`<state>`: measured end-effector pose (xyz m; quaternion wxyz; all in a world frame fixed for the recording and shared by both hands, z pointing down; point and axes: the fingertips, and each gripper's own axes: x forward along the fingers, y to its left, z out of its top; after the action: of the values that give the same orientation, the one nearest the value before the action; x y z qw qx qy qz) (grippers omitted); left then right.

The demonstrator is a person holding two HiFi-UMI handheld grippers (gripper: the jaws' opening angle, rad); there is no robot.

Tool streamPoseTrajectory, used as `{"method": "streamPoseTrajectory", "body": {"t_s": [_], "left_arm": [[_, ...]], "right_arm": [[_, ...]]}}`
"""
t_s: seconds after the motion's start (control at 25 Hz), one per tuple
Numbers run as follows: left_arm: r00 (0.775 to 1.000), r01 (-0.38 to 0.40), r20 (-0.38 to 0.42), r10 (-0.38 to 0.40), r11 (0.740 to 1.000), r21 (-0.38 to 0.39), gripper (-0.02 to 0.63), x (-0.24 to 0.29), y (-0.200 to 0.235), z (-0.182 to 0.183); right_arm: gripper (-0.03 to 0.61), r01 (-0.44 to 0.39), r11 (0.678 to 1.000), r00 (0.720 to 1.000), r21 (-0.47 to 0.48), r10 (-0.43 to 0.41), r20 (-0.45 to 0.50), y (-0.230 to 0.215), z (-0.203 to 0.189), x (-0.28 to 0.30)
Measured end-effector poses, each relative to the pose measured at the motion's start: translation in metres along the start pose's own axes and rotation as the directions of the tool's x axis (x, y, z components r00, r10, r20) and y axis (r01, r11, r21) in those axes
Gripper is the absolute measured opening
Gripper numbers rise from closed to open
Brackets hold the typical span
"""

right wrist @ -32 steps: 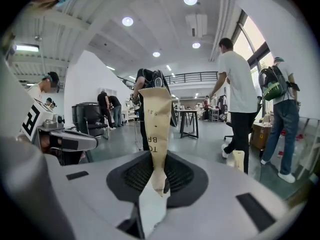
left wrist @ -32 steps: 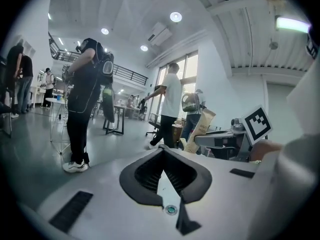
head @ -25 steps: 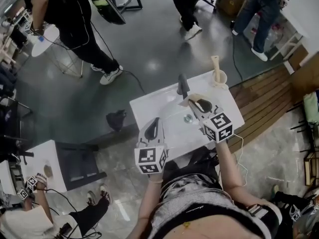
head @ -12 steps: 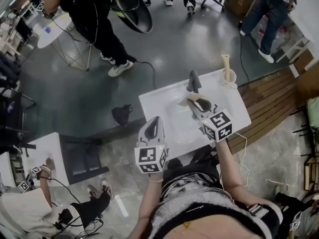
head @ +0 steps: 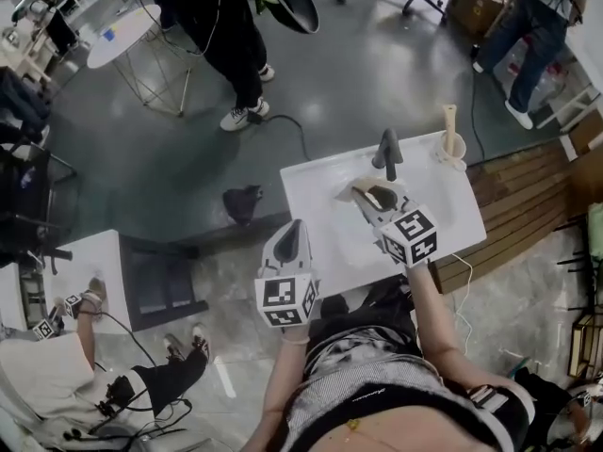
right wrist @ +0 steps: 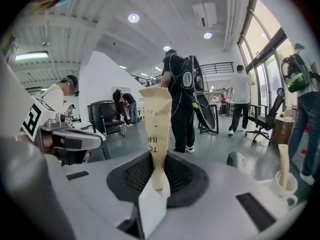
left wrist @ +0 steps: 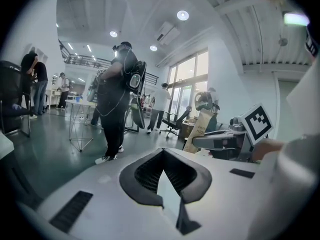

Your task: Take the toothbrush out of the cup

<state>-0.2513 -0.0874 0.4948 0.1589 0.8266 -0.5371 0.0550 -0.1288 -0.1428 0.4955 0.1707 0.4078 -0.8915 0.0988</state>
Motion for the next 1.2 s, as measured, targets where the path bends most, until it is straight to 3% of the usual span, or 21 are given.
{"method": "streamPoseTrajectory", "body": {"t_s": [0.6, 1.2], "left_arm": [[0.998, -0.059, -0.018, 0.058, 0.998, -0.033, 0.000, -0.016, 0.027, -0.012], [0.996, -0.081, -0.054, 0.077, 0.995, -0.064, 0.000, -0.023, 0.045, -0.032]], "right_arm": [[0.115, -0.132, 0.991, 0.986, 0.035, 0.135, -0.101, 0.038, -0.030, 0.040], [0.115, -0.242, 0.964, 0.924, 0.112, 0.264, -0.275, 0.074, -0.091, 0.072]]}}
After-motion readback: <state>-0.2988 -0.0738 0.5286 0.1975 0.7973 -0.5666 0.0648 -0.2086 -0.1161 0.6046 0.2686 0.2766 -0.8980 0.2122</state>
